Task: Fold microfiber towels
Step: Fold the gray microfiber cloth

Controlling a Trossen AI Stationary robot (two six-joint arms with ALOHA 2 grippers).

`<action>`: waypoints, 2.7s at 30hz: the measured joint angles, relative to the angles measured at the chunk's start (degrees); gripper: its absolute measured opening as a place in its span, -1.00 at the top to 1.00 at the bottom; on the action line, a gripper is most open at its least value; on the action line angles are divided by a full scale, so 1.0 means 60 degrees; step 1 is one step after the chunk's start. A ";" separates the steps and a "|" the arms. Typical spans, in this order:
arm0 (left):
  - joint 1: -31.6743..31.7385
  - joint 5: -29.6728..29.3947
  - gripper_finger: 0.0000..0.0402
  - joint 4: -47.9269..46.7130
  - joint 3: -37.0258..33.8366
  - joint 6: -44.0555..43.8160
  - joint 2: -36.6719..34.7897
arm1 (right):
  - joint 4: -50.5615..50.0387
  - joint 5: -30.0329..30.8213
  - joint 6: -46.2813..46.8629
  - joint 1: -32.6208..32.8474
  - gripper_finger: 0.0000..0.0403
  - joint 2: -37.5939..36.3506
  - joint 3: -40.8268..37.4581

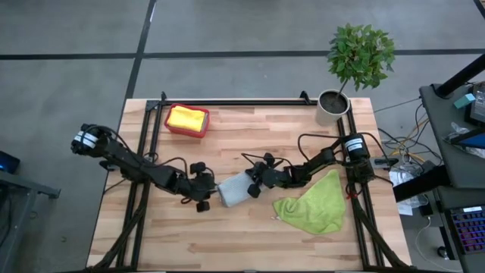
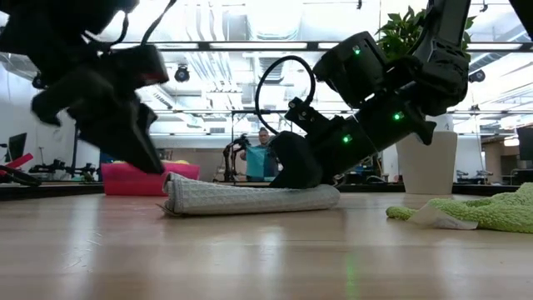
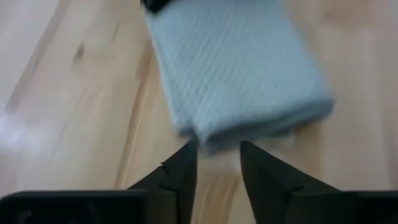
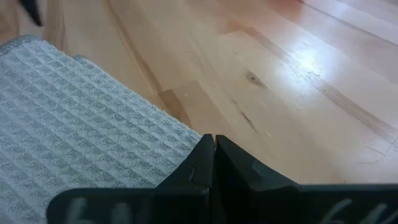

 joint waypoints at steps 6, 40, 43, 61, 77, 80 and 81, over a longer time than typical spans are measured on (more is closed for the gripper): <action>0.0016 -0.0469 0.21 -0.0487 -0.0013 -0.0018 -0.0053 | 0.0007 0.0004 0.0001 0.0004 0.96 0.0000 0.0000; 0.0338 -0.0353 0.65 0.1419 -0.0197 0.1349 0.1021 | 0.0004 0.0000 -0.0006 0.0004 0.96 0.0000 0.0044; 0.0341 -0.0446 0.92 0.1389 -0.0198 0.1407 0.0914 | 0.0004 0.0000 -0.0113 0.0007 0.96 0.0000 0.0047; 0.0725 -0.1449 0.98 0.1515 -0.0432 0.1523 0.1641 | -0.1022 0.0097 -0.0278 0.0000 0.96 -0.0222 0.0175; 0.0732 -0.1467 0.82 0.1912 -0.0361 0.1152 0.2052 | -0.1491 -0.0265 -0.0446 0.0052 0.96 -0.0860 0.0804; 0.0732 -0.1489 0.66 0.1928 -0.0361 0.1151 0.2051 | -0.1479 -0.0568 -0.0446 0.0087 0.96 -0.0797 0.1107; 0.0732 -0.1527 0.61 0.1925 -0.0361 0.1144 0.2049 | -0.1469 -0.0641 -0.0462 0.0095 0.96 -0.0773 0.1175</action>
